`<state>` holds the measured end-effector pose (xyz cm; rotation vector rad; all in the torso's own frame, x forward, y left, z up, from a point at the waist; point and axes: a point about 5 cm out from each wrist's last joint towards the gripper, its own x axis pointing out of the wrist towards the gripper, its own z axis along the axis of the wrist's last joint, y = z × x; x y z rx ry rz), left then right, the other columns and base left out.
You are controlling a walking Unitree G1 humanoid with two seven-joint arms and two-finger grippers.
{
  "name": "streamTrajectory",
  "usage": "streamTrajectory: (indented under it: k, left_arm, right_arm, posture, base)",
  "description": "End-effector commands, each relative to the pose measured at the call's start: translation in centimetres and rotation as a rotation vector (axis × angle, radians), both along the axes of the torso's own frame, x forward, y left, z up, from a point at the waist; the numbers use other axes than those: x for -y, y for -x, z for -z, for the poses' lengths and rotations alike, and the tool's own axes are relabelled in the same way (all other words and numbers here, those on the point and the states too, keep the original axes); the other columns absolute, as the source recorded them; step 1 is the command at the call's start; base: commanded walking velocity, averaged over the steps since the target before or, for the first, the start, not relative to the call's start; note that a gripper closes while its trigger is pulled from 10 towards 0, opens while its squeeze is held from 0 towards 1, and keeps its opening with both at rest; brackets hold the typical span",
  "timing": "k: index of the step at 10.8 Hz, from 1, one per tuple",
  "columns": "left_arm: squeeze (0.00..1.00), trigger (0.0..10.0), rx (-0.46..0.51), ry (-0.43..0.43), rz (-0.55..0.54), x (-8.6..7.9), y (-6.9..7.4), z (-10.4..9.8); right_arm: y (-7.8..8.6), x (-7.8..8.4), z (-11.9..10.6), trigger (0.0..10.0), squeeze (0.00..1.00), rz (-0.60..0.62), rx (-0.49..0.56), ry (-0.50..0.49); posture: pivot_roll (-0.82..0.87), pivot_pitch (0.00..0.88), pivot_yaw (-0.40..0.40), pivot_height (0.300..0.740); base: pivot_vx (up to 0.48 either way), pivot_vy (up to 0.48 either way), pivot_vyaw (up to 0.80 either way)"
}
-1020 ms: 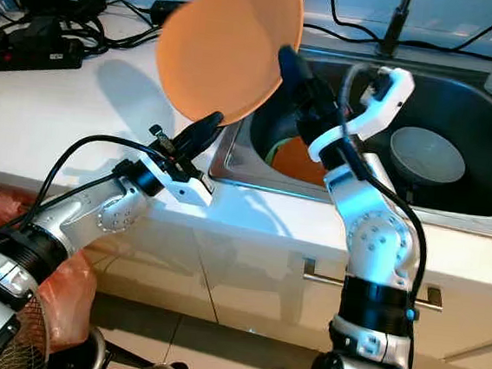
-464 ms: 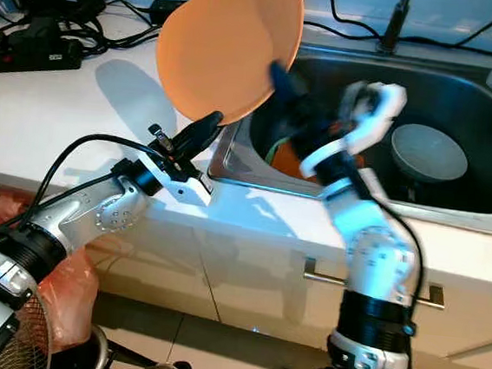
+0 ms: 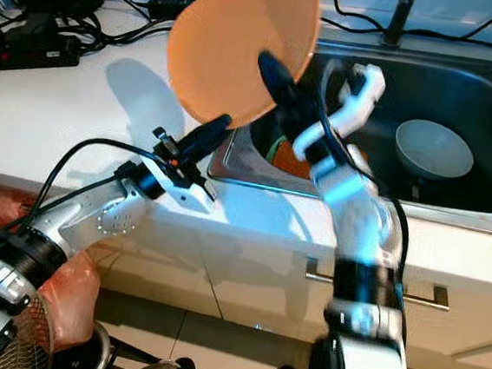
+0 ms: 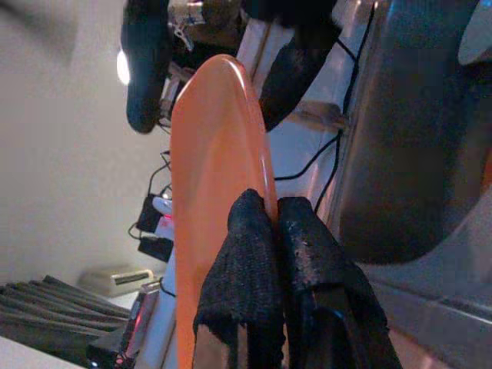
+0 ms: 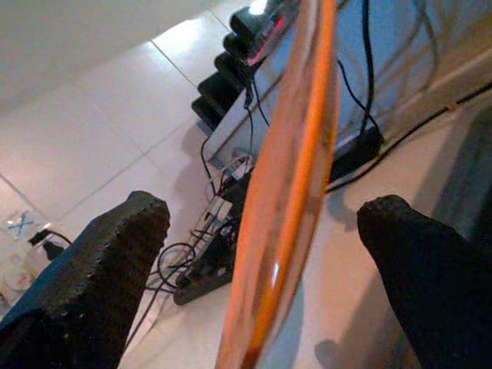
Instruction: Kitchen organization
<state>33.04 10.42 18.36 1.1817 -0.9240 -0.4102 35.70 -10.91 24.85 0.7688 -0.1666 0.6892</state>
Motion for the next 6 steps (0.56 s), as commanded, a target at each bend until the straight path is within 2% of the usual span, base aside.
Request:
streamTrajectory:
  k: [1,3,4,6]
  left_arm:
    - [0.00,0.0,-0.021,-0.020,0.013,-0.1,0.4,0.4]
    - [0.00,0.0,-0.024,-0.023,0.019,0.0,0.7,0.5]
    - [0.00,0.0,-0.025,-0.024,0.017,-0.1,0.8,0.5]
    - [0.00,0.0,-0.029,-0.027,0.013,-0.2,0.9,0.6]
  right_arm:
    - [-0.7,0.2,-0.7,10.0,0.00,0.014,0.029,-0.001]
    - [-1.9,0.4,-1.7,10.0,0.00,0.050,0.028,-0.005]
    - [-2.5,0.0,-1.4,10.0,0.00,0.102,-0.034,0.059]
    - [-2.8,-0.7,-0.9,10.0,0.00,0.102,-0.099,0.057]
  posture:
    - [0.02,0.178,0.091,0.740]
    - [0.03,0.181,0.089,0.740]
    - [0.03,0.183,0.087,0.740]
    - [0.02,0.184,0.088,0.740]
  base:
    - [0.000,0.000,0.00]
    - [0.000,0.000,0.00]
    - [0.000,0.000,0.00]
    - [0.000,0.000,0.00]
